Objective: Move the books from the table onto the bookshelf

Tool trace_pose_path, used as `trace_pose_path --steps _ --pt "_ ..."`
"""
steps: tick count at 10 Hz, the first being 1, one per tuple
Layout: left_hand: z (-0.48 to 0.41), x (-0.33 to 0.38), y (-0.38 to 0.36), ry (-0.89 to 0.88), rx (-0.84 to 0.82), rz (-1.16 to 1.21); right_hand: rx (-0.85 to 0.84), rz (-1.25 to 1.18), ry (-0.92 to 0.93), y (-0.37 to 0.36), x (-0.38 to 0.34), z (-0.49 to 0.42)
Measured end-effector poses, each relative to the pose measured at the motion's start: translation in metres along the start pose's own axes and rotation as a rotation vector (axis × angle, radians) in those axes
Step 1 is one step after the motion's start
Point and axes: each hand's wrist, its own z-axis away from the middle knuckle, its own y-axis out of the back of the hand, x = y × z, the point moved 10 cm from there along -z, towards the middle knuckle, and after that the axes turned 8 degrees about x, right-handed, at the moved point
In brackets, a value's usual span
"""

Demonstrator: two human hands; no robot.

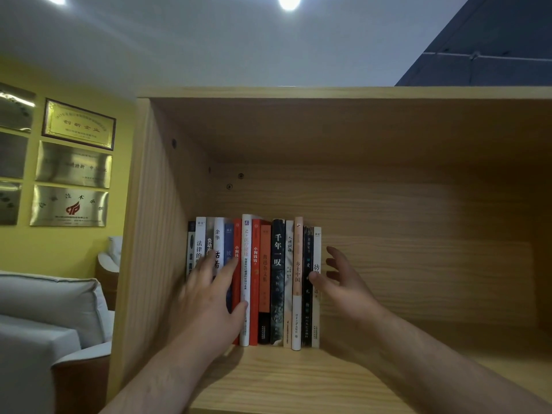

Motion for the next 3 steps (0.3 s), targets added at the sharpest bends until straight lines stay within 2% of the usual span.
trace_pose_path --steps 3 --pt "-0.0013 -0.0035 0.0 0.017 0.003 -0.009 0.026 0.035 0.005 0.0075 0.0099 -0.008"
